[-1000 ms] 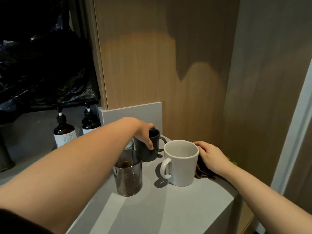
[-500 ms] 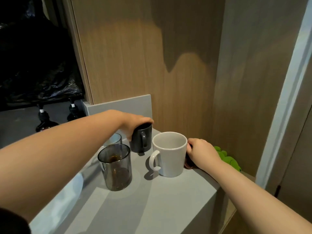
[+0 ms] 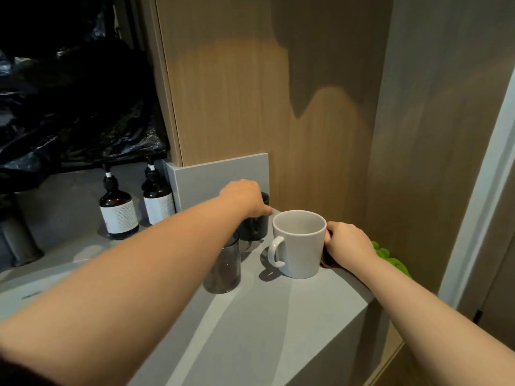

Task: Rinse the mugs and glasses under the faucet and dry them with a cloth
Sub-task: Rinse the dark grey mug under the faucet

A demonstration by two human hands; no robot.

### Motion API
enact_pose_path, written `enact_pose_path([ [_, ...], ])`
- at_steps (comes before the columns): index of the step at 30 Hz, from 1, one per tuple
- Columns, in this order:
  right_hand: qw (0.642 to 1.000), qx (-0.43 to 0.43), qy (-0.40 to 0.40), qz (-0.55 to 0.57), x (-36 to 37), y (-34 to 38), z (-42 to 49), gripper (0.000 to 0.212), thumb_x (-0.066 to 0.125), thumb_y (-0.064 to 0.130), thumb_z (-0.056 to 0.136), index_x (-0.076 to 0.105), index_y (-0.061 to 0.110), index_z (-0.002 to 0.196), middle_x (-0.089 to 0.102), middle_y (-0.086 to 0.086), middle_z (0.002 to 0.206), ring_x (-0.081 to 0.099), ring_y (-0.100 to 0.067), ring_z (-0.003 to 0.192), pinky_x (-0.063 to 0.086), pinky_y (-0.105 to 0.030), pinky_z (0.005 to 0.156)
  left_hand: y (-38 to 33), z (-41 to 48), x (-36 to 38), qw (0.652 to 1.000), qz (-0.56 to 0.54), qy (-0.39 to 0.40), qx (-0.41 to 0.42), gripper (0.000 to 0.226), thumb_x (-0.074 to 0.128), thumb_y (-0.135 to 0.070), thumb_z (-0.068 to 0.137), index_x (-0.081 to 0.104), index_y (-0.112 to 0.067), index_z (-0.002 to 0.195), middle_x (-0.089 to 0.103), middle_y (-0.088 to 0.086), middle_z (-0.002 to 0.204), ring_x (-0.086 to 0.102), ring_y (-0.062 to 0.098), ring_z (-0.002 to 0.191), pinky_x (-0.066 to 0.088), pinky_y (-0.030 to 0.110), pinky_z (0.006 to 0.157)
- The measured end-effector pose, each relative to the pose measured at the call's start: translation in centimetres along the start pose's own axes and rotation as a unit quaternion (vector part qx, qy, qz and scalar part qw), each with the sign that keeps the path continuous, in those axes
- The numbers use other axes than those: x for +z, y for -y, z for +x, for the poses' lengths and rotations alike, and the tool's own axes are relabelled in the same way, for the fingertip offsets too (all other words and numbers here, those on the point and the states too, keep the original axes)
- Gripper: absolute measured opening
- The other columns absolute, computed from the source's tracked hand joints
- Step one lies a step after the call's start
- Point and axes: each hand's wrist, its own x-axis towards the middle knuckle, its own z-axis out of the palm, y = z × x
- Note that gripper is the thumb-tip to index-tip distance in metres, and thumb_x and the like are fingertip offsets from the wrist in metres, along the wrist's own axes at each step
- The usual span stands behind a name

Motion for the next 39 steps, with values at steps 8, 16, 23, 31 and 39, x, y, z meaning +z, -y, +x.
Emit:
enact_pose_path([
  [8,1.0,-0.011,0.0,0.006,0.0,-0.1,-0.1,0.03,0.036,0.026,0.097,0.06,0.014,0.084,0.064,-0.006,0.08,0.052,-0.025,0.068,0.037,-0.032,0.055,-1.4,0.5,1.7,0.999,-0.011,-0.007,-0.053,0.044,0.064,-0.012,0.087,0.05,-0.011,0.129,0.058,0.01,0.12,0.057,0.029,0.109,0.045,0.033,0.072],
  [16,1.0,-0.016,0.0,0.012,0.2,-0.4,0.0,0.03,0.036,0.027,0.097,0.054,0.016,0.076,0.058,-0.004,0.072,0.052,-0.025,0.067,0.032,-0.031,0.051,-1.4,1.0,1.8,0.975,-0.187,-0.009,-0.122,0.054,0.063,-0.008,0.086,0.036,-0.011,0.133,0.054,0.016,0.121,0.055,0.034,0.109,0.054,0.039,0.08],
  [23,0.999,-0.024,0.005,0.022,0.2,-0.6,0.1,0.031,0.036,0.028,0.098,0.058,0.014,0.081,0.062,-0.005,0.076,0.056,-0.024,0.069,0.043,-0.032,0.055,-2.2,1.5,2.6,0.818,-0.504,0.024,-0.276,0.049,0.049,-0.007,0.089,0.036,-0.002,0.135,0.054,0.019,0.127,0.057,0.035,0.111,0.054,0.042,0.085],
  [31,0.999,-0.035,0.004,0.025,0.0,-0.9,-0.2,0.029,0.036,0.027,0.098,0.059,0.014,0.085,0.062,-0.006,0.078,0.052,-0.023,0.068,0.036,-0.03,0.053,-3.0,1.3,4.4,0.769,-0.575,-0.05,-0.274,0.035,0.049,-0.005,0.093,0.053,0.002,0.128,0.06,0.02,0.122,0.061,0.033,0.11,0.053,0.04,0.092],
  [39,0.999,-0.034,-0.006,0.034,-0.1,-0.7,-0.4,0.028,0.037,0.026,0.098,0.054,0.016,0.079,0.057,-0.003,0.073,0.05,-0.024,0.067,0.031,-0.031,0.052,-3.4,1.0,5.4,0.759,-0.569,-0.044,-0.312,0.029,0.063,-0.024,0.09,0.056,-0.005,0.112,0.063,0.013,0.099,0.062,0.025,0.083,0.05,0.031,0.067],
])
